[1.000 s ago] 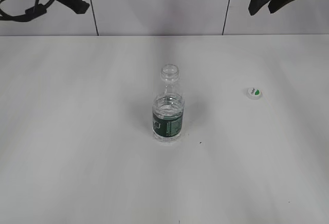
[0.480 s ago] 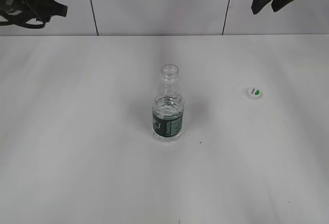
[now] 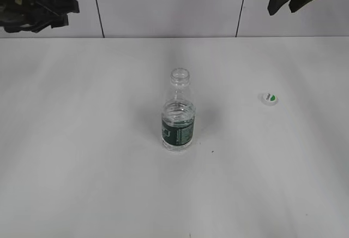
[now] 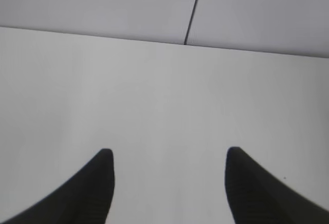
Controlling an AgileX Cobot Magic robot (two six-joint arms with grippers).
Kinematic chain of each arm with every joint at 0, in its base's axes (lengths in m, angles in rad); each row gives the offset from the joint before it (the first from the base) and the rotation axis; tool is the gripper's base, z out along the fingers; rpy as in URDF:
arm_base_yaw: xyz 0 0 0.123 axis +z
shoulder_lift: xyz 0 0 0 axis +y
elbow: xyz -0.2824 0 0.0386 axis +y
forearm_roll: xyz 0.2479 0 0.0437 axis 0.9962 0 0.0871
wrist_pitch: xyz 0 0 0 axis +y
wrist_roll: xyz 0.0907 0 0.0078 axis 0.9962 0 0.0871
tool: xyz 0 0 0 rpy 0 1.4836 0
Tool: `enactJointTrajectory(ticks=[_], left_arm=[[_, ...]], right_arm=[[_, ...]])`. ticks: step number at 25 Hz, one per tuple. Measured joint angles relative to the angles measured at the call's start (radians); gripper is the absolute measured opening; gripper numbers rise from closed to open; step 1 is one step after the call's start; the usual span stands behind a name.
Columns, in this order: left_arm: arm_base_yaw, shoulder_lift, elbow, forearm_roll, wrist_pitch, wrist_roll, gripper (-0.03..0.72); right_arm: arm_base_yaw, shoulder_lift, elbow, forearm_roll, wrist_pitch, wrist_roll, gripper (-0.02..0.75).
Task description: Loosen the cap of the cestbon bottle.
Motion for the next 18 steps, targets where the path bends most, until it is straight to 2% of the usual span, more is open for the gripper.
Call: enactJointTrajectory(ticks=[7,13,15,18], left_arm=[[-0.047,0.000,0.000,-0.028,0.001,0.138,0.411],[-0.050,0.002,0.000,-0.150,0.064,0.165,0.408],[-0.050,0.003,0.000,-0.213,0.085,0.232,0.407],[-0.050,0.003,0.000,-0.327,0.128,0.393,0.405]], right_arm=[[0.000,0.000,0.000,0.000,0.000,0.000,0.419],[0.000,0.000,0.000,0.000,0.000,0.000,0.419],[0.000,0.000,0.000,0.000,0.000,0.000,0.419],[0.000,0.000,0.000,-0.002,0.000,0.000,0.419]])
